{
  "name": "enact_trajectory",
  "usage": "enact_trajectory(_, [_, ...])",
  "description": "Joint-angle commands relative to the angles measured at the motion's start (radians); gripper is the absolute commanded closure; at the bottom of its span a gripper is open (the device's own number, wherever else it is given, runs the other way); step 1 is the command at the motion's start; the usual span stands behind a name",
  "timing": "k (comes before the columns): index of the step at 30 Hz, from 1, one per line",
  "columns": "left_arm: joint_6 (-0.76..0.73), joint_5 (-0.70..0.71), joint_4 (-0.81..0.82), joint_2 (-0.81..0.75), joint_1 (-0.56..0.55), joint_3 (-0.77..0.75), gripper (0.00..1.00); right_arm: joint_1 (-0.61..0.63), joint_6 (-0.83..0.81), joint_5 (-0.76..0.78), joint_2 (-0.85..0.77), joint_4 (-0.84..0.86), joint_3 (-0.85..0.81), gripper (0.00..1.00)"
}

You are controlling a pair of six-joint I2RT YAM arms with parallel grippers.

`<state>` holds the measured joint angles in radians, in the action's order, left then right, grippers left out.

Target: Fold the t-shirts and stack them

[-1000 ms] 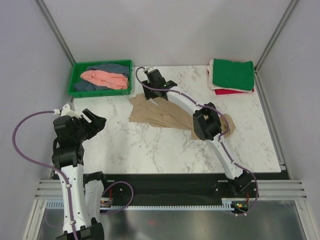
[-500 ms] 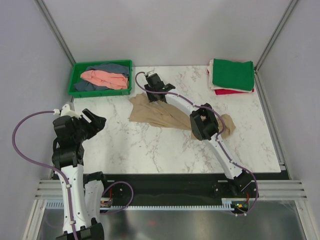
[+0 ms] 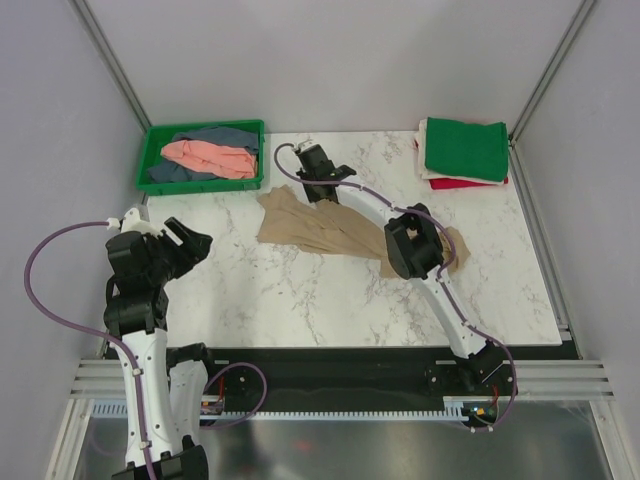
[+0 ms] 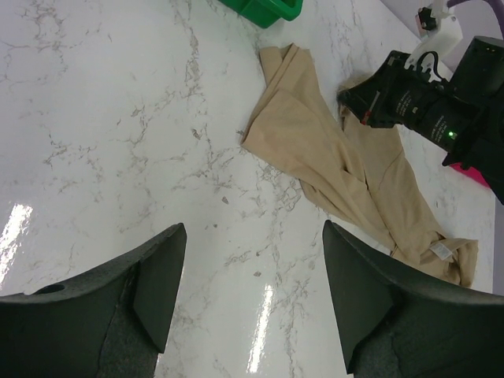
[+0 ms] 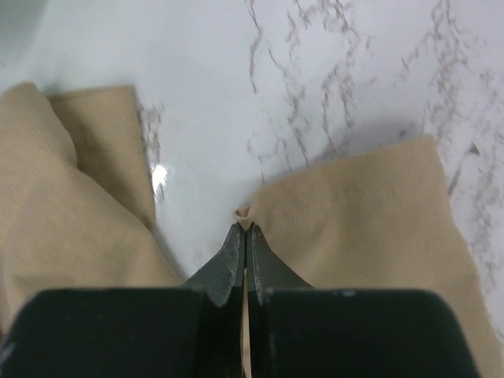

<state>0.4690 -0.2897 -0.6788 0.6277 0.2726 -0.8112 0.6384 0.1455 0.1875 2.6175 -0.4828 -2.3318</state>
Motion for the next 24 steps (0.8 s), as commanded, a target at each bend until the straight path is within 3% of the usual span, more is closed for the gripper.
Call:
enact_trajectory(1, [-0.027,-0.003,0.031,-0.002,-0.003,0.007,0.23,-0.002,-0.085,0.011,-0.209,-0.020,0.040,1.00])
enact_trajectory(5, [-0.029,0.003,0.031,0.001,-0.001,0.007,0.23,0.044,-0.139,0.006,-0.497,-0.026,0.084,1.00])
enact_trajectory(11, [-0.033,0.007,0.028,0.004,0.000,0.003,0.23,0.277,-0.331,0.190,-1.021,-0.016,0.274,1.00])
enact_trajectory(15, [-0.035,0.007,0.027,-0.006,-0.003,0.000,0.23,0.279,-0.293,0.378,-1.484,0.097,0.726,1.00])
enact_trajectory(18, [-0.032,0.017,0.024,-0.019,-0.001,0.000,0.23,0.280,-0.255,0.558,-1.708,0.108,0.970,1.00])
enact_trajectory(24, [-0.009,0.037,0.005,-0.031,-0.004,-0.011,0.24,0.279,-0.091,0.620,-1.982,0.089,1.354,1.00])
